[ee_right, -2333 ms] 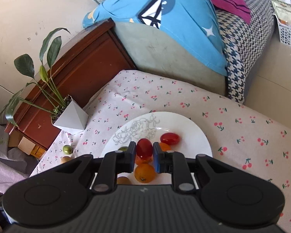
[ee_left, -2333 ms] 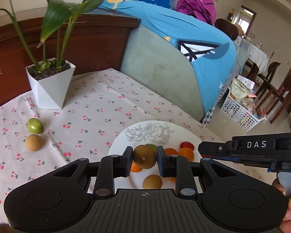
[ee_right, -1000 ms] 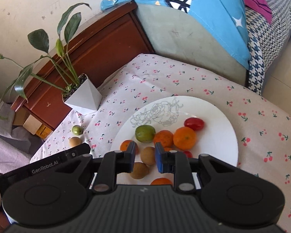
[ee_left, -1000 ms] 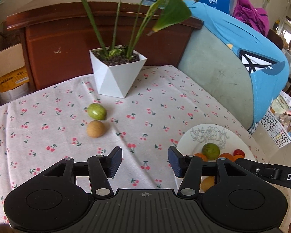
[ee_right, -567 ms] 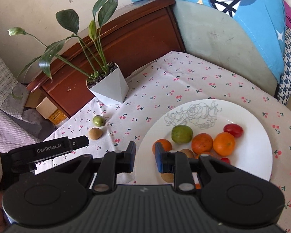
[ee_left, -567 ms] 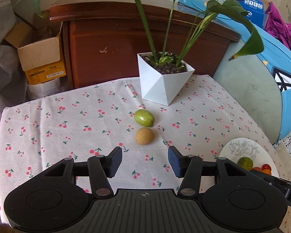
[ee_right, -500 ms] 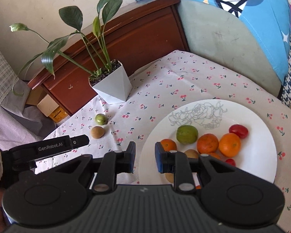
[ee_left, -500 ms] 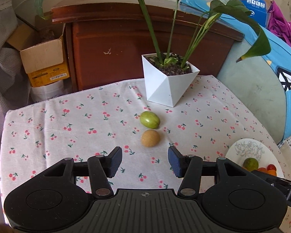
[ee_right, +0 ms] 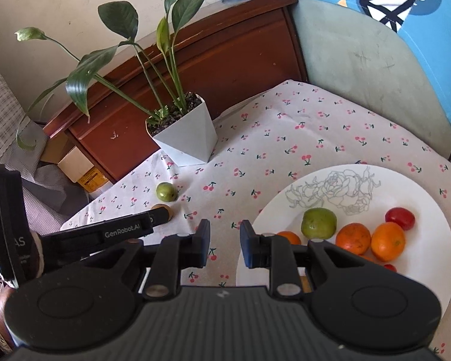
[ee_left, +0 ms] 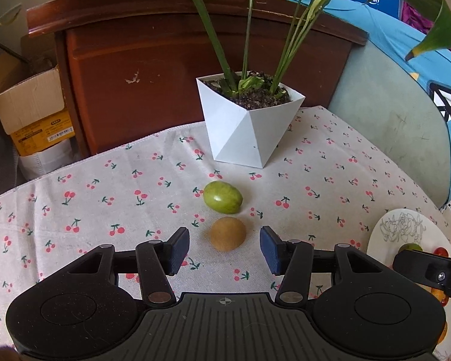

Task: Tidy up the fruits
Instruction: 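Move the right tool to the green lime while the left tool approaches the last kiwi, then grasp the green lime with the right tool while the left tool grasps the kiwi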

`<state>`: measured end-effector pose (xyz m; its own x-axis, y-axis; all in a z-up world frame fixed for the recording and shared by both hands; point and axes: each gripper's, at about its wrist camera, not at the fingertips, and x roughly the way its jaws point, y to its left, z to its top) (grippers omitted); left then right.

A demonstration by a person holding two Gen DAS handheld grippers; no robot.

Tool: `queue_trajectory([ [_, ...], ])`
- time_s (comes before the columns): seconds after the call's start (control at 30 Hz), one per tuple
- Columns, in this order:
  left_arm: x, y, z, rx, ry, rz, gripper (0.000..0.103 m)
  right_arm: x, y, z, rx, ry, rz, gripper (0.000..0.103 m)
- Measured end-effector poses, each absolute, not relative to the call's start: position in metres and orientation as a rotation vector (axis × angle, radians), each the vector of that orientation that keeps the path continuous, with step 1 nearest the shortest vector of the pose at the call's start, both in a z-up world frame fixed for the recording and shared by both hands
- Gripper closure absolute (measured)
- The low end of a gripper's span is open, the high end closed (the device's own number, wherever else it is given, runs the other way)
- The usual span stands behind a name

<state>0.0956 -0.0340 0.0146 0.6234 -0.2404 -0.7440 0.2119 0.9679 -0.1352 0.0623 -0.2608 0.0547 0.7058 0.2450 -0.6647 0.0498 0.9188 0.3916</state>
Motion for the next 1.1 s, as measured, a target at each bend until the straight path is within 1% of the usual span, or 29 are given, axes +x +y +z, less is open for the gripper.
queue_trajectory([
  [0.13, 0.100, -0.037, 0.010, -0.019, 0.847, -0.275, 0.055, 0.069, -0.257, 0.054, 0.400, 0.780, 0.111, 0.079],
  [0.17, 0.101, -0.037, 0.009, -0.014, 0.843, -0.283, 0.060, 0.070, -0.256, 0.054, 0.401, 0.776, 0.114, 0.079],
  [0.2, 0.103, -0.037, 0.008, -0.011, 0.846, -0.296, 0.070, 0.072, -0.255, 0.053, 0.398, 0.773, 0.117, 0.079],
  [0.27, 0.105, -0.036, 0.005, -0.017, 0.855, -0.307, 0.078, 0.076, -0.251, 0.052, 0.394, 0.769, 0.124, 0.079],
  [0.67, 0.103, 0.001, 0.022, -0.100, 0.858, -0.209, 0.078, 0.112, -0.218, 0.038, 0.331, 0.734, 0.225, 0.080],
  [0.87, 0.104, 0.016, 0.024, -0.081, 0.867, -0.130, 0.078, 0.136, -0.186, 0.030, 0.245, 0.727, 0.287, 0.079],
  [0.93, 0.105, 0.021, 0.023, -0.090, 0.874, -0.118, 0.078, 0.143, -0.179, 0.027, 0.231, 0.719, 0.295, 0.078],
  [1.0, 0.104, 0.023, 0.022, -0.090, 0.879, -0.103, 0.078, 0.147, -0.173, 0.024, 0.211, 0.707, 0.305, 0.068],
  [1.1, 0.103, 0.026, 0.022, -0.085, 0.882, -0.091, 0.078, 0.154, -0.168, 0.020, 0.190, 0.700, 0.299, 0.067],
])
